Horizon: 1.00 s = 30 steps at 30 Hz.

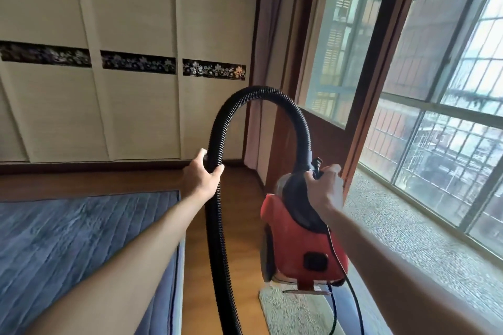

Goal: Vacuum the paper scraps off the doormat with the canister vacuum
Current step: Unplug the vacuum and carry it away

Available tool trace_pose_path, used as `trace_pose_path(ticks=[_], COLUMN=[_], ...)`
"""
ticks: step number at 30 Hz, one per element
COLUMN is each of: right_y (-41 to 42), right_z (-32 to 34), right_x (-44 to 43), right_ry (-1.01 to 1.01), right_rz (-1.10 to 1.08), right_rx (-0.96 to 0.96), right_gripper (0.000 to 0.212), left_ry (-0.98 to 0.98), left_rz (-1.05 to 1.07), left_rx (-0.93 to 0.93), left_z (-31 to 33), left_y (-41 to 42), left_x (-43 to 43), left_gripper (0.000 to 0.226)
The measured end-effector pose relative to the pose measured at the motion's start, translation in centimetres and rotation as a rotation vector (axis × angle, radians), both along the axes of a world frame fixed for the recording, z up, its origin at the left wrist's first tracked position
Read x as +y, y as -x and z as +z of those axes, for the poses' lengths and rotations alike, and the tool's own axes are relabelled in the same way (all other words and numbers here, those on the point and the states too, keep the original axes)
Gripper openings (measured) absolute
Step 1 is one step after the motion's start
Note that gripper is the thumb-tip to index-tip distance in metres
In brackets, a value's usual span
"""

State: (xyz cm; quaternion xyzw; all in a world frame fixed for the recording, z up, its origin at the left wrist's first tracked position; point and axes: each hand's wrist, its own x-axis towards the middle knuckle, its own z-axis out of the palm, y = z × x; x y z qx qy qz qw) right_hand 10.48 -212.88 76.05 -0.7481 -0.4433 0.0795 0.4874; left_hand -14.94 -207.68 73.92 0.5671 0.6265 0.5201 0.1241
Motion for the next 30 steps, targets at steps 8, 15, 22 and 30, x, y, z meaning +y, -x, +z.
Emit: trace_pose_path(ticks=[8, 15, 22, 30], right_y=[1.2, 0.3, -0.8, -1.5], right_z=[1.0, 2.0, 2.6, 3.2], right_x=[6.8, 16.6, 27.5, 35.9], right_ry=[-0.031, 0.000, 0.006, -0.003], right_rz=[0.035, 0.088, 0.170, 0.188], right_rx=[0.008, 0.005, 0.026, 0.054], right_gripper=[0.035, 0.035, 0.035, 0.033], left_ry=[-0.036, -0.012, 0.015, 0.028], left_rz=[0.012, 0.058, 0.104, 0.136], left_rx=[-0.027, -0.041, -0.057, -0.050], left_z=[0.4, 1.0, 1.0, 2.4], left_y=[1.1, 0.5, -0.7, -1.8], left_x=[5.8, 15.3, 25.1, 32.6], left_gripper=[0.038, 0.041, 0.040, 0.041])
